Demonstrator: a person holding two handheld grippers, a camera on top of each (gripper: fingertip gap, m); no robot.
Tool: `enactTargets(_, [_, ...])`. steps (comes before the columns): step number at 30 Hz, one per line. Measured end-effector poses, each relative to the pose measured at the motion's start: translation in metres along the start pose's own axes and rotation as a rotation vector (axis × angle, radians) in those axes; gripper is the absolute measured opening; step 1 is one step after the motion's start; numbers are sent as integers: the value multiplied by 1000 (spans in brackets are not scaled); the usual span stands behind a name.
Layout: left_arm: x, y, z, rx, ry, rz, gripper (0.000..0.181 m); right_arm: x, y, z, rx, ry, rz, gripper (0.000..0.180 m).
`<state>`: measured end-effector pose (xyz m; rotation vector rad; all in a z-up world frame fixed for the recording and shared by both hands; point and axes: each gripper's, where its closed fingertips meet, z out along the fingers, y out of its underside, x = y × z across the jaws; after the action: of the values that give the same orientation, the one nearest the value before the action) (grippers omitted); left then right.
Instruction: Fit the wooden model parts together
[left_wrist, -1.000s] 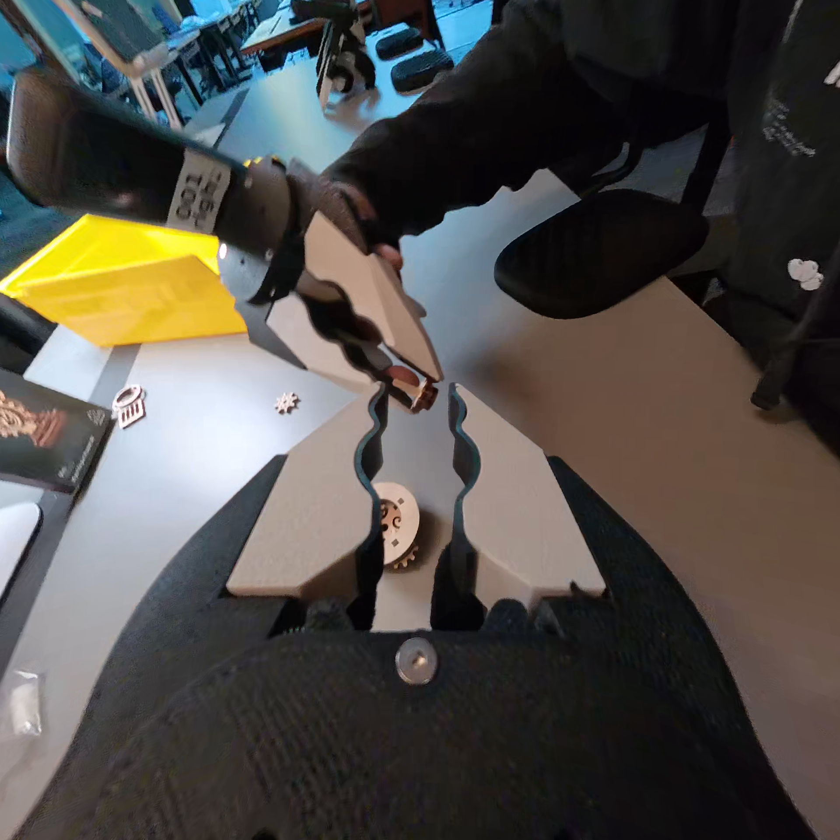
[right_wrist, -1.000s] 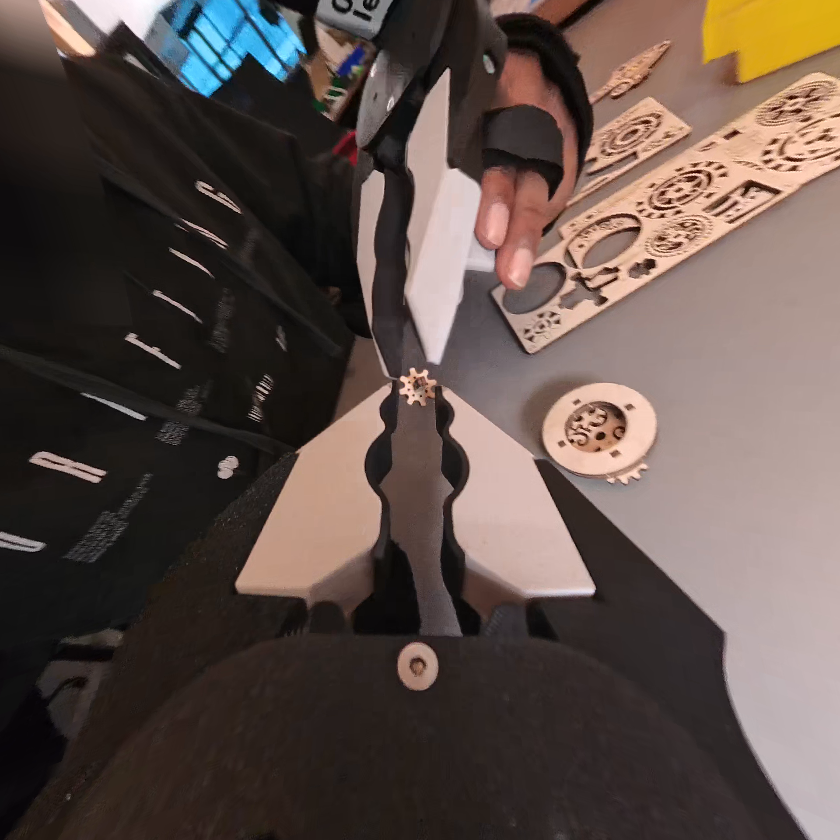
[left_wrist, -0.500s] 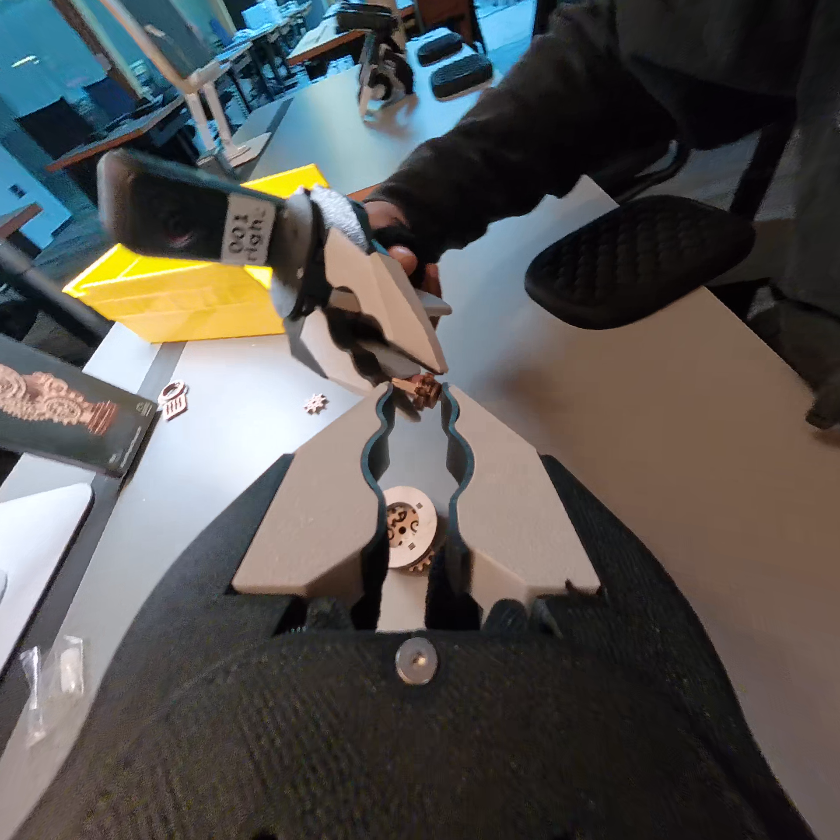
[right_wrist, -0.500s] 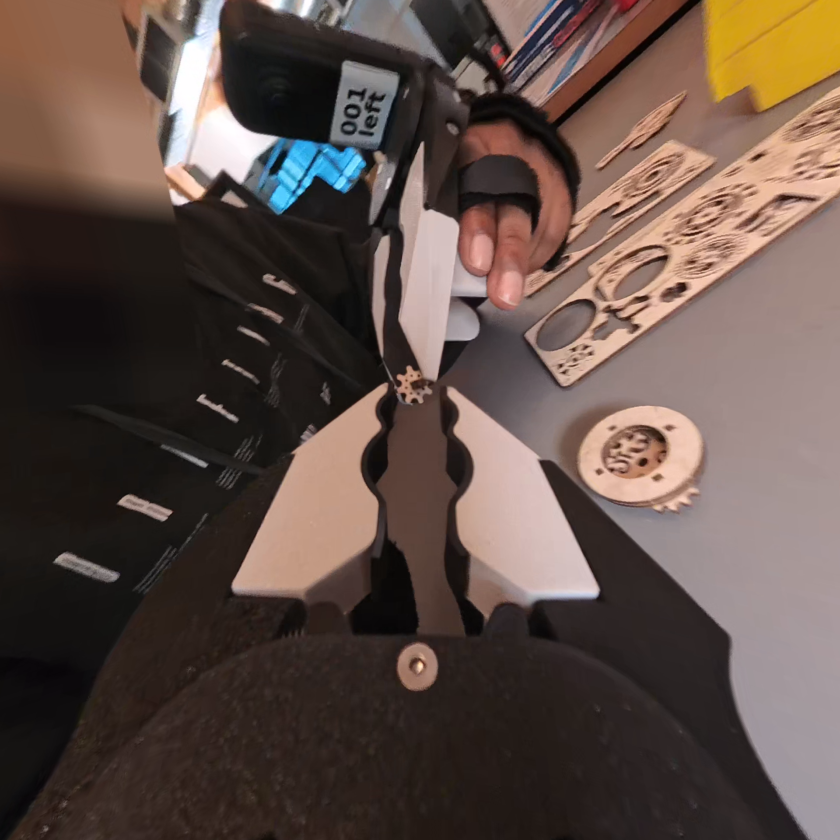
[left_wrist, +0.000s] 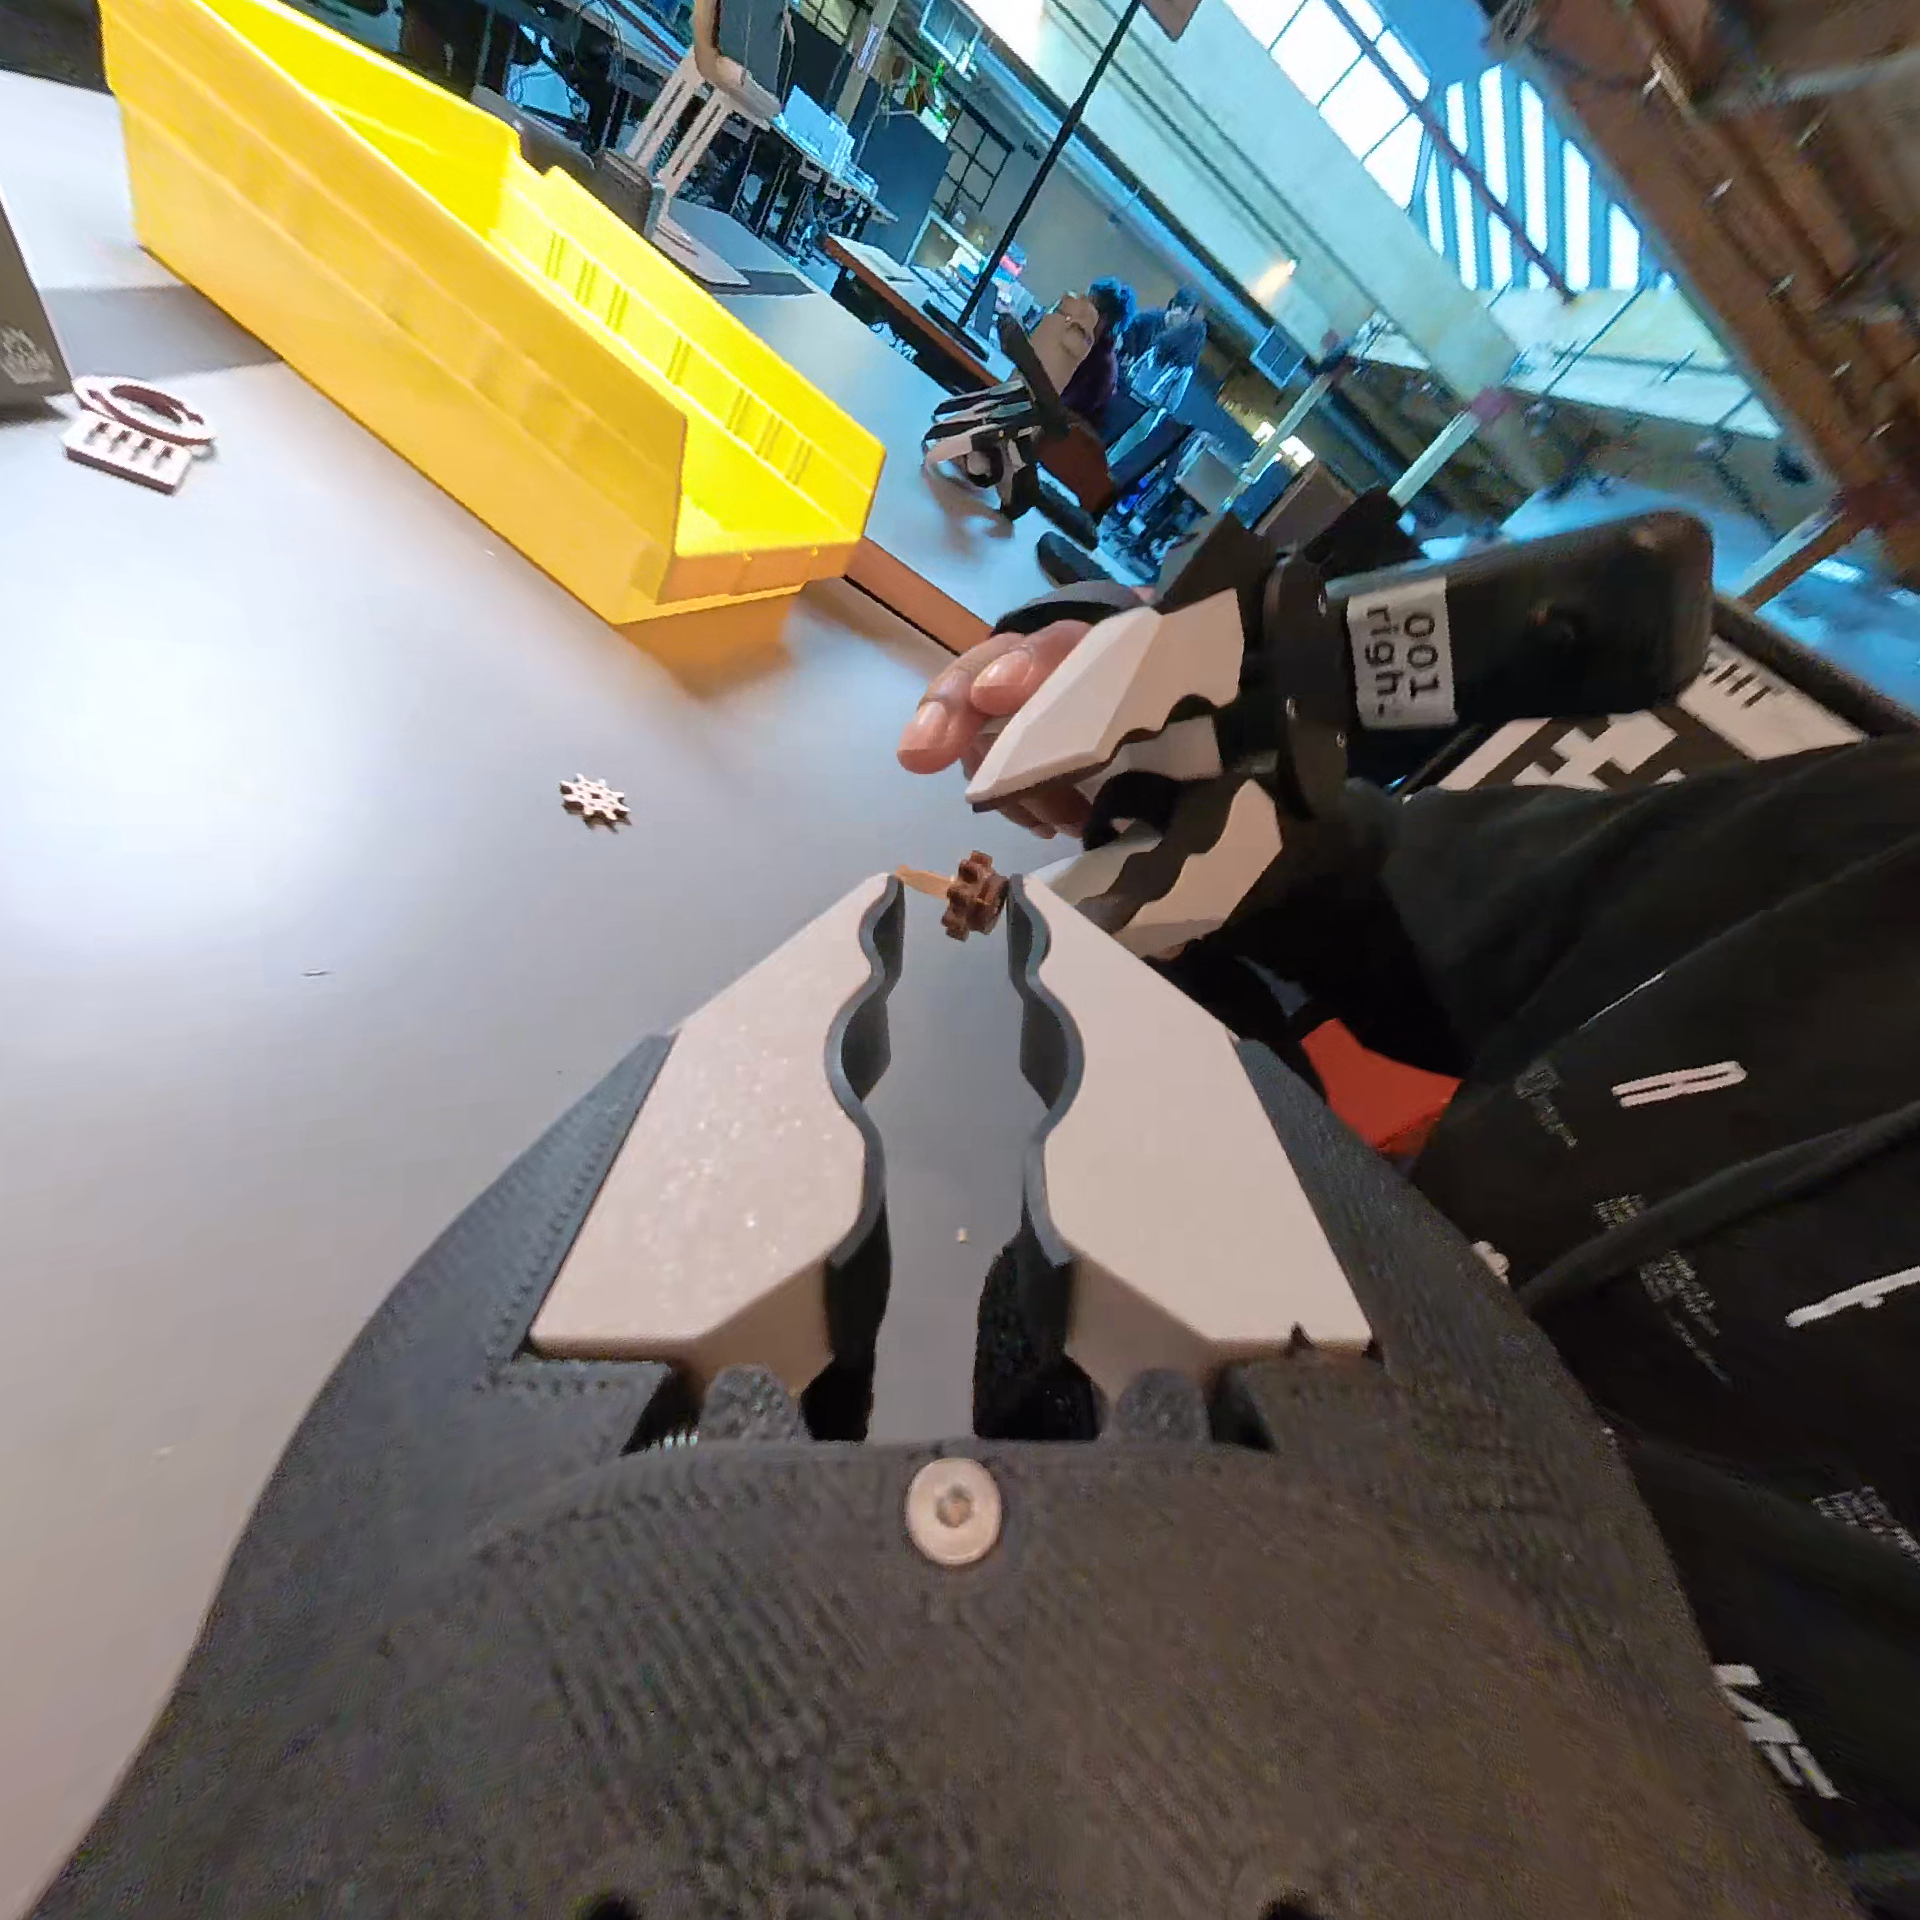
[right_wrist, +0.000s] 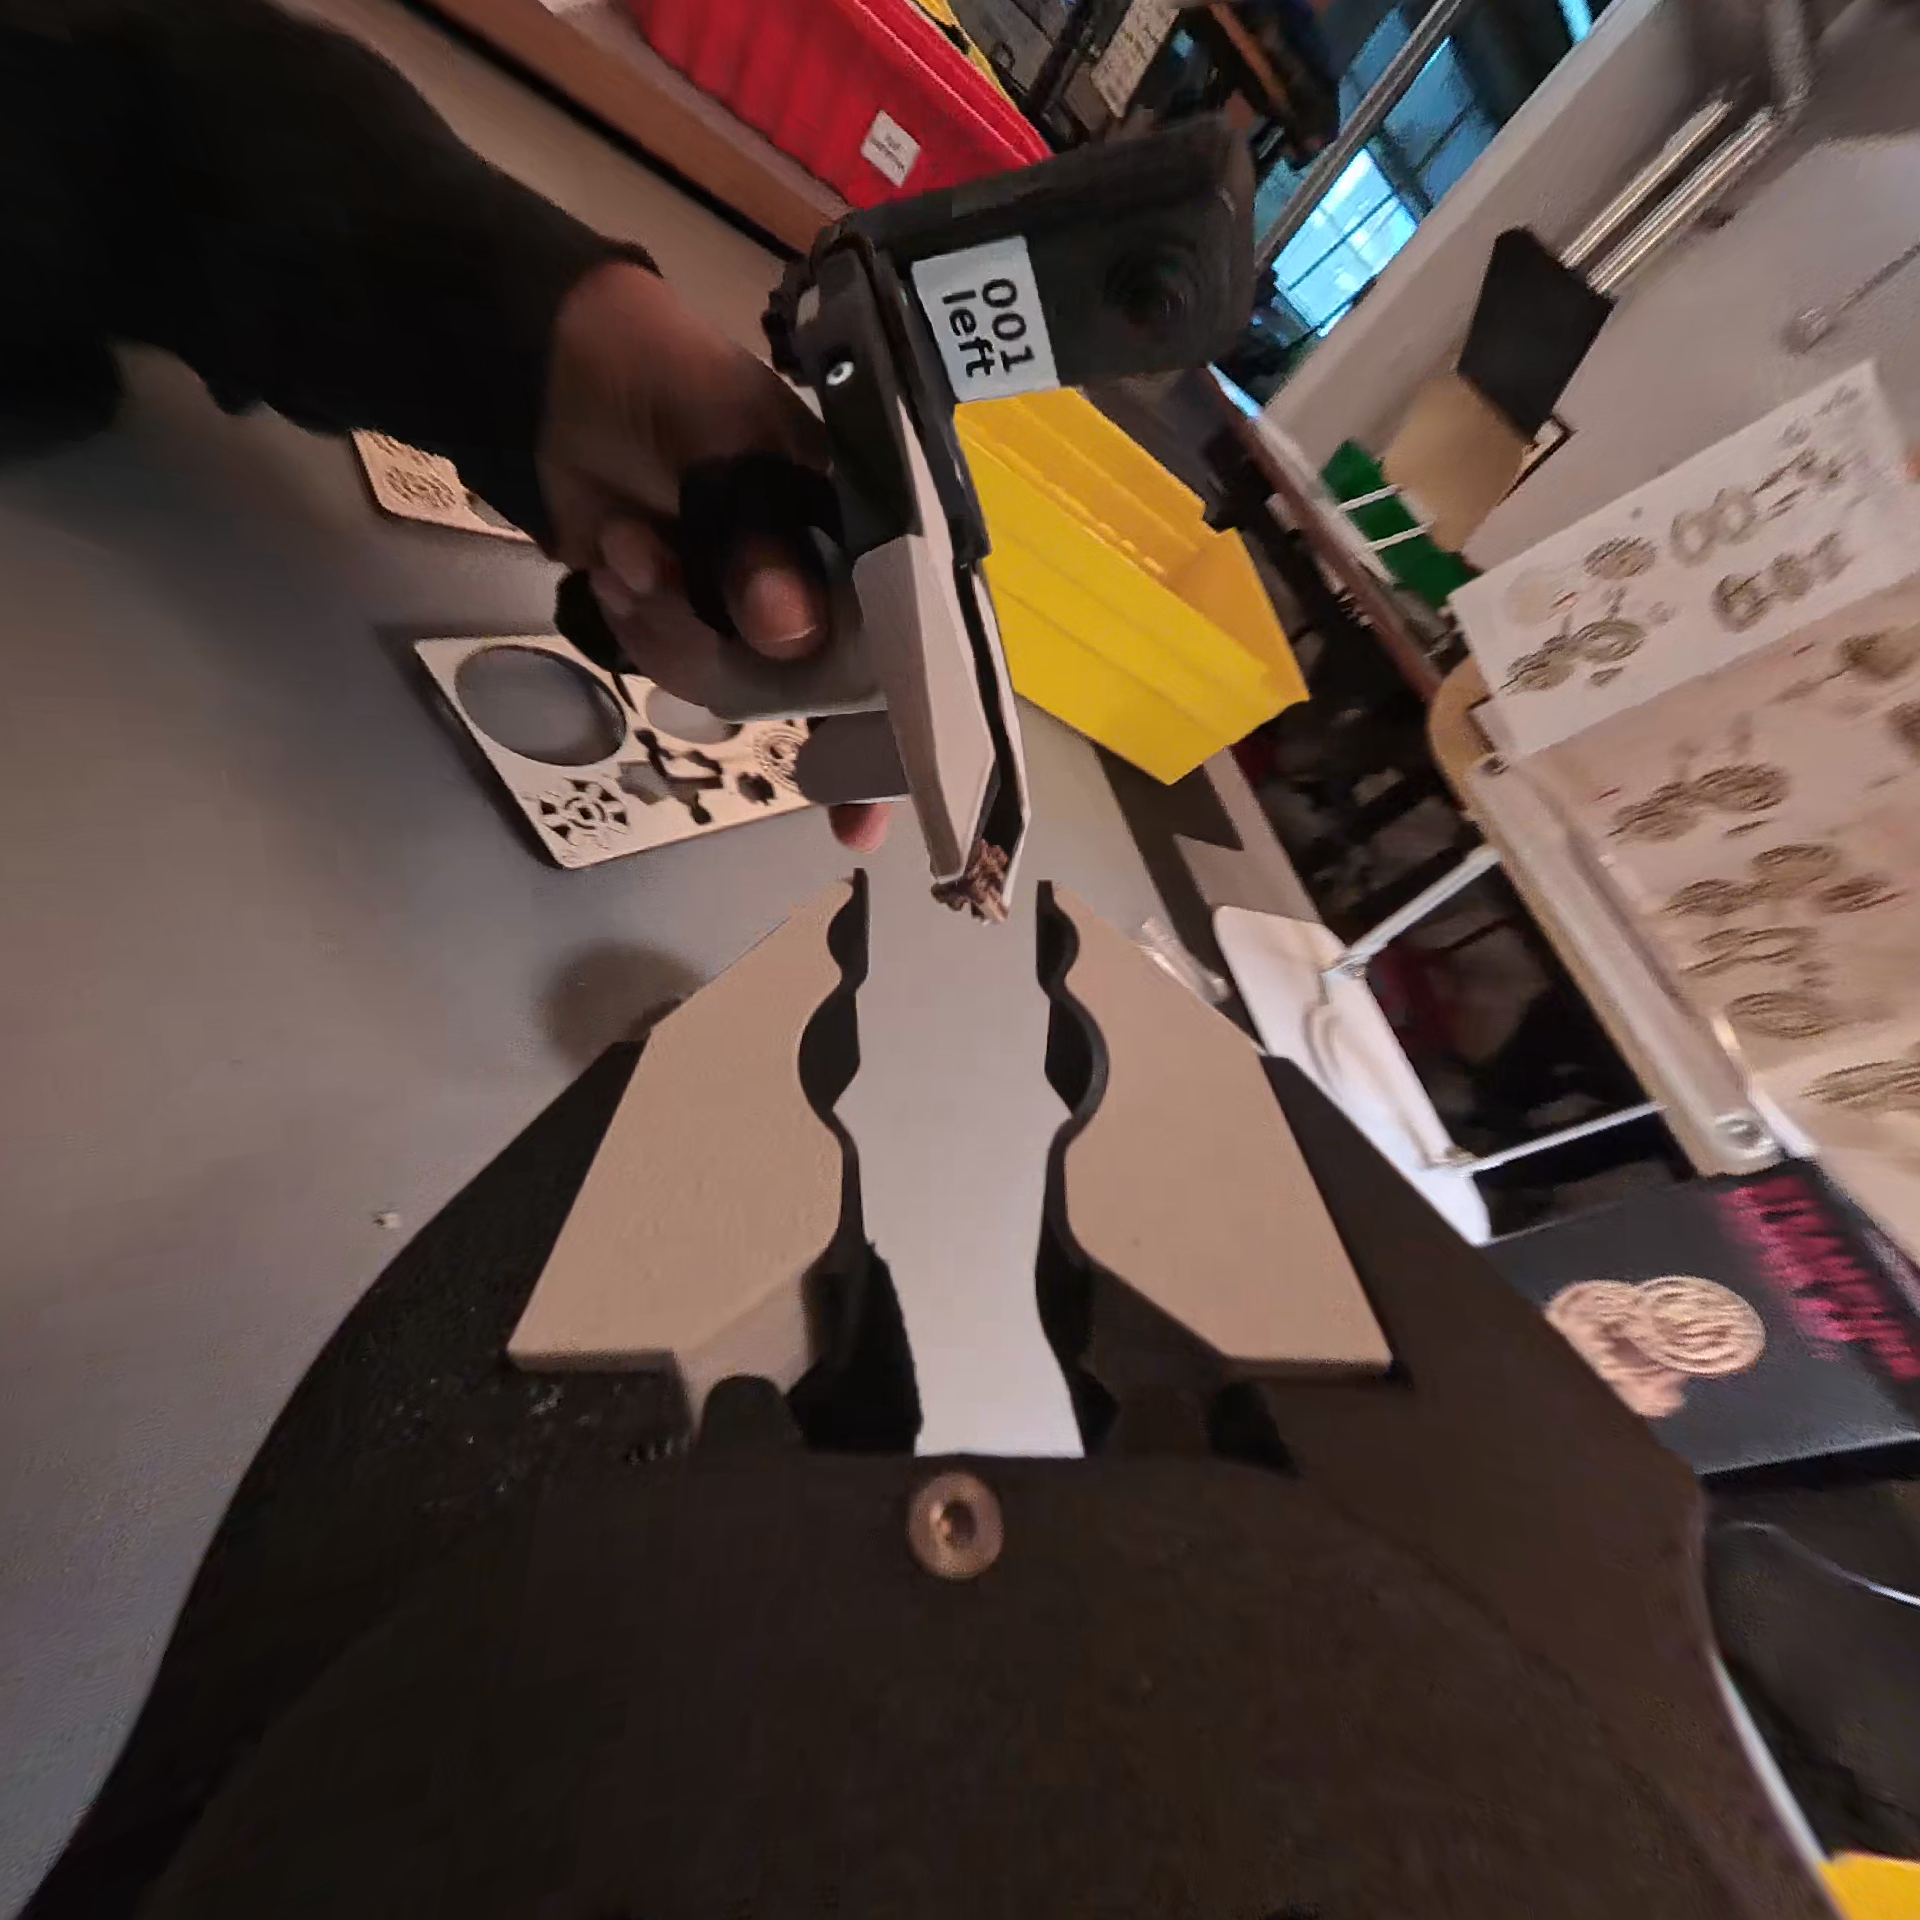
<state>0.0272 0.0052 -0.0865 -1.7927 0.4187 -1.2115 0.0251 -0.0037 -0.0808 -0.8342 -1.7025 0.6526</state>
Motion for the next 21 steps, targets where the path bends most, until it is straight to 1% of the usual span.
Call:
enactTargets(2, [3, 0, 2, 7, 20, -38, 18, 1, -2, 4, -4, 37, -60, 27])
enactTargets(4, [4, 0, 3, 6, 24, -61, 18, -2, 1, 8, -25, 35, -101, 23])
enactTargets(6, [4, 2, 3, -4, 27, -71, 15, 1, 1, 10, -19, 57, -105, 14])
enactTargets(7, [5, 2, 3, -2, 34, -73, 12, 1, 2, 10, -20, 56, -97, 13])
enactTargets(8, [6, 2, 3, 4, 47, -71, 13, 2, 2, 9, -10, 51, -78, 13])
enactTargets(10, [13, -2, 2, 19, 98, -63, 21, 2, -3, 6, 47, 26, 10, 13])
enactTargets(12, [21, -7, -3, 31, 159, -29, 33, 4, -7, 2, 109, -22, 161, 12])
enactTargets(14, [29, -9, -8, 33, 197, 39, 32, 6, -11, -4, 181, -78, 309, 12])
enactTargets(16, [27, -5, -9, 6, 172, 99, 32, 6, -17, -10, 258, -153, 444, 13])
enactTargets(19, [24, 3, -5, -26, 149, 150, 28, 5, -29, -17, 355, -247, 578, 12])
enactTargets(21, [28, 2, -2, -9, 153, 192, 23, 3, -36, -20, 412, -324, 663, 12])
